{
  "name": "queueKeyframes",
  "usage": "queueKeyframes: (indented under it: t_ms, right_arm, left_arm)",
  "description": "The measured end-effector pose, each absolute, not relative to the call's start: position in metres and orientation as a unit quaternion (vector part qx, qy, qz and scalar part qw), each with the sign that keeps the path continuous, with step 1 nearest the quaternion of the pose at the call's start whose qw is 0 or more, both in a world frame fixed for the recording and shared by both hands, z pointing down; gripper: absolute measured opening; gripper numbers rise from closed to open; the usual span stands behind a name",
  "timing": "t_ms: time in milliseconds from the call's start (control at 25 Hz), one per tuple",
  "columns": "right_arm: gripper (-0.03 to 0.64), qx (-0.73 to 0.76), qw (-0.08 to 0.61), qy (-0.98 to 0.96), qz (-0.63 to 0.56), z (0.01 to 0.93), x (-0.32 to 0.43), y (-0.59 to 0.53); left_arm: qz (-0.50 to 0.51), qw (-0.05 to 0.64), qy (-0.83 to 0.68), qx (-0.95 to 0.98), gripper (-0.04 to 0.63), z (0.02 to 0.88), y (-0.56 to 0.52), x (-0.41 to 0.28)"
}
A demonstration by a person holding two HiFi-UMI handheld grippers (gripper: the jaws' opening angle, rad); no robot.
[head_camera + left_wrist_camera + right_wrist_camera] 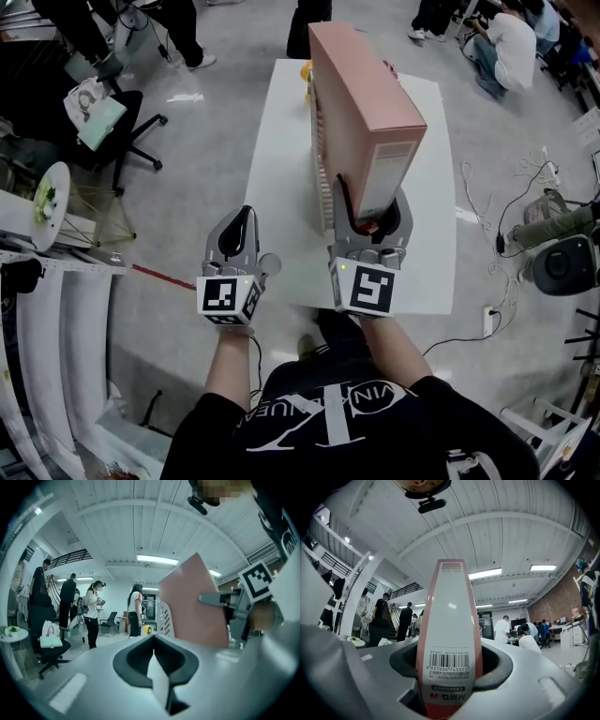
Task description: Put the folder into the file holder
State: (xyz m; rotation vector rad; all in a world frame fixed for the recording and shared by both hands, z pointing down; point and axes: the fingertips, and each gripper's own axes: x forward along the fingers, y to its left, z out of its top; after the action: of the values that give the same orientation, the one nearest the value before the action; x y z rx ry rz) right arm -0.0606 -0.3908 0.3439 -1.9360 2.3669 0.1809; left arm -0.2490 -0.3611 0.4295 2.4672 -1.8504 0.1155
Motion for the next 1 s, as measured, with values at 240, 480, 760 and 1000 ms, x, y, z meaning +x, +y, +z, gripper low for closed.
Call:
queueKeyframes:
  t_ms: [240, 480, 760, 1000]
  right_arm:
    - [0.287, -0.612, -0.010, 0.789, 0.060, 0.352, -0.051, -0.386]
    - [0.287, -0.577, -0.023, 0.815, 0.055, 0.349, -0.040, -0.380]
    - [0.287, -0.563, -0.017, 0.826, 0.033, 0.345, -0.033, -0.377]
    - [0.288, -0.571, 0.032, 0.819, 0.043, 0.329, -0.030, -0.383]
  left_arm:
    - [0.030, 0.031, -0.611, 0.791, 0.000, 0.430, -0.359, -0.262]
    - [0.021, 0.036, -0.607, 0.794, 0.000, 0.431, -0.357, -0.255]
    - [0.018, 0.036, -0.603, 0.797, 0.000, 0.428, -0.355, -0.251]
    - [0.023, 0.038, -0.604, 0.796, 0.000, 0.428, -0.353, -0.250]
